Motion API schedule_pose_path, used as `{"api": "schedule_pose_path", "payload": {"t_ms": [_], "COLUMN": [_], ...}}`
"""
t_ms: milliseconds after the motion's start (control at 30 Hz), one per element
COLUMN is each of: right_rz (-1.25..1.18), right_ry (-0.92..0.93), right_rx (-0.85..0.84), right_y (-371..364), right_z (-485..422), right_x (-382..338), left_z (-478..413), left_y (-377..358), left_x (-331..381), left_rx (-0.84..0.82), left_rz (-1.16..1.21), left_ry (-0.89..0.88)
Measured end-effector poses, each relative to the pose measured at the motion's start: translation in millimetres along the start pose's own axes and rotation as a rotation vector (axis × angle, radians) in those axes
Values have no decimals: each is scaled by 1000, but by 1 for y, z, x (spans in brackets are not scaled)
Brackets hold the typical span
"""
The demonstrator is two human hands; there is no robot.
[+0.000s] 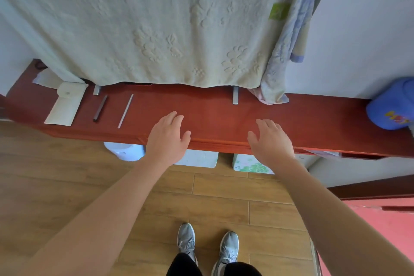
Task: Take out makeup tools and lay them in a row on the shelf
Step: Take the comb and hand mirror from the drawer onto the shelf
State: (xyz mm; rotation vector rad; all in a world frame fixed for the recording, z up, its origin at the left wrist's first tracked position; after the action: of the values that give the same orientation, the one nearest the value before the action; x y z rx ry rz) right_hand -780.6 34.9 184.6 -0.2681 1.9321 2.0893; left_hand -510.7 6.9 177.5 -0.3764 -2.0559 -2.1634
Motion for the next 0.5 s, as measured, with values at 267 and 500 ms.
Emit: {"api": "schedule_pose_path", "payload": {"t_ms": [267,500], "right_rz": [-108,-262], "right_ry": [-239,-476], "right_rx": [-210,-255], "right_y": [-120,-213], "right_z": [17,7], "right_x": [34,75], "left_z": [14,2], "left_y": [-96,-188], "left_x": [-49,-114], "left_rx": [-150,-282], "left_rz": [150,380], "left_ry": [254,610]}}
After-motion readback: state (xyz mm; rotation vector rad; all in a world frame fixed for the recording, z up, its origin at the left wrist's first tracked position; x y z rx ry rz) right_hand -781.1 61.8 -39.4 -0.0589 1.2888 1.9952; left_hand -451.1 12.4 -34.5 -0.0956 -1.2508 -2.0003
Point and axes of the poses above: each hand's wrist, its own z-axis away from the middle knuckle, its own y-axis out of the back of the hand, x = y × z, the point moved 7 cm from there along -z, towards the middle knuckle, and after that the axes turned 4 degrees about y, right-handed, at the moved point
